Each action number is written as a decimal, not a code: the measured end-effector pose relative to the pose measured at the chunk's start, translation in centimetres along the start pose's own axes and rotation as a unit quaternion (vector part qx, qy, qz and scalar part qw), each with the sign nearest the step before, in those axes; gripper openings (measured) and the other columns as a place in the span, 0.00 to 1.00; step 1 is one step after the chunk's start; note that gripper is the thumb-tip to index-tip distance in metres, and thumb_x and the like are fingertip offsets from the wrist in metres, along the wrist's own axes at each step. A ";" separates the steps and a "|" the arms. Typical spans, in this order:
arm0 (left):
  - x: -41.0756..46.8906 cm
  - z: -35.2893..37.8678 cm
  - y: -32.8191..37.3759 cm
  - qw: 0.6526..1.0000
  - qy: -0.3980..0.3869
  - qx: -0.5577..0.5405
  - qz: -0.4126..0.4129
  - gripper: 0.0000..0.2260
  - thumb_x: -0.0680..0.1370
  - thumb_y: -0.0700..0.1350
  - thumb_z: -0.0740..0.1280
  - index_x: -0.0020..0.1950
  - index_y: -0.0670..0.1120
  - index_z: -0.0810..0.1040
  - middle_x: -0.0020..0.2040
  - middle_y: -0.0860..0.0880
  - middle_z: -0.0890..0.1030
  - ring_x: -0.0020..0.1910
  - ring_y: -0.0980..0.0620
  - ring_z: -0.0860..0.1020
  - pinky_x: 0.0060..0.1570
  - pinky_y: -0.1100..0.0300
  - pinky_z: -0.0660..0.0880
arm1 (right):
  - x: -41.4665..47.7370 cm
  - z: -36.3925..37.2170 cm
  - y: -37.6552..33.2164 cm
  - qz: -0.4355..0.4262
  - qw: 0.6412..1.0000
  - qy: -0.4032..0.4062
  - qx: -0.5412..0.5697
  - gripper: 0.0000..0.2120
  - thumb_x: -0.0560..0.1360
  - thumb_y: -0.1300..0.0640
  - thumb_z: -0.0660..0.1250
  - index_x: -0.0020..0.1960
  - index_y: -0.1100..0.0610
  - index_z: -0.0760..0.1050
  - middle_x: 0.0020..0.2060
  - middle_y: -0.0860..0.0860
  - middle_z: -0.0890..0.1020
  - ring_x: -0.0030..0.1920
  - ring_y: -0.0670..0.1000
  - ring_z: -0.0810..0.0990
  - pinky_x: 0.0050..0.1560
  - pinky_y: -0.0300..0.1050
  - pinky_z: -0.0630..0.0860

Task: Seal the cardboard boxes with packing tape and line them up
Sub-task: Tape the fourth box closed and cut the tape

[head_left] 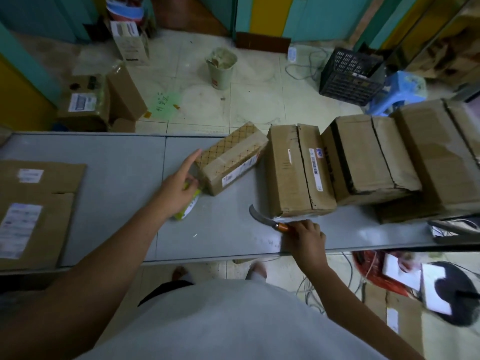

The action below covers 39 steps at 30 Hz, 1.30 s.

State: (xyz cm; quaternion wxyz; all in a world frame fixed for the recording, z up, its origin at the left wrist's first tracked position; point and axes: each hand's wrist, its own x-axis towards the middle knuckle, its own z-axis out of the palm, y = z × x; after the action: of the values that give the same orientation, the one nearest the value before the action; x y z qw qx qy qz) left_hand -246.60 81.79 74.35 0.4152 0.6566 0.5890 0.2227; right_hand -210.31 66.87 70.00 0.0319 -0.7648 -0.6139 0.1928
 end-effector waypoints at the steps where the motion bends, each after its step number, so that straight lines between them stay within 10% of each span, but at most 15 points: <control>1: 0.0 0.0 0.1 1.000 0.002 -0.006 0.002 0.40 0.84 0.39 0.67 0.79 0.79 0.52 0.48 0.51 0.84 0.48 0.52 0.84 0.54 0.46 0.82 | 0.2 -0.2 0.0 -0.003 1.000 -0.001 0.004 0.14 0.80 0.54 0.72 0.66 0.48 0.80 0.61 0.52 0.80 0.61 0.56 0.74 0.63 0.54 0.70; 9: 0.2 -0.6 0.2 1.000 0.001 -0.031 -0.004 0.34 0.84 0.40 0.65 0.76 0.78 0.62 0.46 0.54 0.85 0.42 0.59 0.84 0.47 0.53 0.83 | -2.6 -3.4 -4.5 -0.110 0.968 -0.096 0.205 0.08 0.83 0.47 0.66 0.60 0.37 0.74 0.49 0.37 0.80 0.49 0.41 0.80 0.45 0.33 0.75; 14: -0.1 -1.7 0.2 0.998 -0.042 -0.041 -0.021 0.40 0.82 0.39 0.69 0.76 0.81 0.58 0.48 0.49 0.86 0.45 0.53 0.85 0.50 0.49 0.85 | -1.9 -6.8 -11.4 -0.151 0.948 -0.100 0.263 0.13 0.82 0.37 0.59 0.63 0.38 0.72 0.45 0.41 0.83 0.43 0.47 0.83 0.39 0.37 0.78; 18: -0.6 -2.3 1.7 0.993 -0.071 -0.089 -0.026 0.39 0.83 0.40 0.70 0.78 0.79 0.58 0.74 0.57 0.77 0.66 0.53 0.80 0.63 0.42 0.81 | -0.1 -7.8 -15.9 -0.161 0.946 -0.095 0.266 0.11 0.83 0.42 0.61 0.62 0.45 0.75 0.39 0.46 0.83 0.40 0.47 0.82 0.37 0.44 0.79; 26: -1.3 -2.4 3.0 0.995 -0.075 -0.054 -0.042 0.39 0.82 0.47 0.72 0.77 0.80 0.55 0.77 0.52 0.74 0.65 0.46 0.80 0.60 0.36 0.81 | 1.7 -6.5 -18.7 -0.152 0.958 -0.123 0.210 0.08 0.86 0.49 0.62 0.60 0.51 0.75 0.40 0.49 0.84 0.36 0.46 0.81 0.39 0.44 0.77; 34: -1.4 -2.5 2.7 0.994 -0.078 -0.060 -0.046 0.43 0.82 0.41 0.71 0.73 0.84 0.54 0.52 0.61 0.79 0.51 0.58 0.80 0.58 0.41 0.83 | 3.0 -5.7 -20.4 -0.144 0.972 -0.121 0.138 0.12 0.86 0.46 0.60 0.57 0.52 0.77 0.41 0.48 0.84 0.37 0.44 0.81 0.36 0.36 0.73; 39: -1.6 -2.4 2.4 0.994 -0.096 -0.018 -0.043 0.48 0.81 0.37 0.70 0.76 0.83 0.49 0.43 0.49 0.83 0.43 0.47 0.85 0.51 0.43 0.85 | 4.4 -5.6 -21.7 -0.129 0.970 -0.164 0.126 0.19 0.86 0.45 0.60 0.51 0.59 0.80 0.42 0.55 0.86 0.41 0.53 0.84 0.47 0.53 0.83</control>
State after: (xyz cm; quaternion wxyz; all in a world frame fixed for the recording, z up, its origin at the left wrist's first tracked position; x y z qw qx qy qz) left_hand -247.43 81.08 77.93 0.4906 0.6415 0.5701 0.1507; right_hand -227.83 77.47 80.26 0.0518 -0.6272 -0.6747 0.3857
